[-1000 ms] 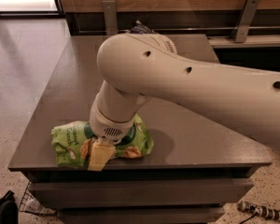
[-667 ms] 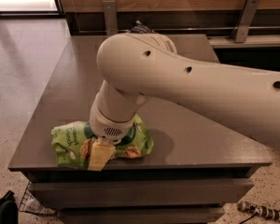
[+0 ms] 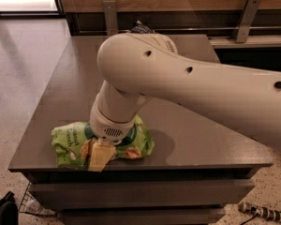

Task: Move green rice chip bag near blue chip bag

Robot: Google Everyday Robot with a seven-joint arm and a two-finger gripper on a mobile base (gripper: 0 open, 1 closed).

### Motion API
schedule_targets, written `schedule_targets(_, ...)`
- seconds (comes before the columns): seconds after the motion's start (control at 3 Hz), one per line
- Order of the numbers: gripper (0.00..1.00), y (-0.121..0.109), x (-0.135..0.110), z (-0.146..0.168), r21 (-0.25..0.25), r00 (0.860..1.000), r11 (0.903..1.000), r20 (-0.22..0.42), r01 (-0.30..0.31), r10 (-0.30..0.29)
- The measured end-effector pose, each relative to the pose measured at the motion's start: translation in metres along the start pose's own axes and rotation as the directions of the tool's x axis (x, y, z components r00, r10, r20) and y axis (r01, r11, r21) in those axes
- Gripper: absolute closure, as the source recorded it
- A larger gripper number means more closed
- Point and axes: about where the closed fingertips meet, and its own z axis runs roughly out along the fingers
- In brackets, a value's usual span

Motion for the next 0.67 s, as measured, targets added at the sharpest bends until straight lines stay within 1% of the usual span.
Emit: schedule_targets(0.67, 1.00, 0.0000, 0.0000, -0.0001, 0.000, 1.000, 1.0000, 0.000, 0.000, 0.000)
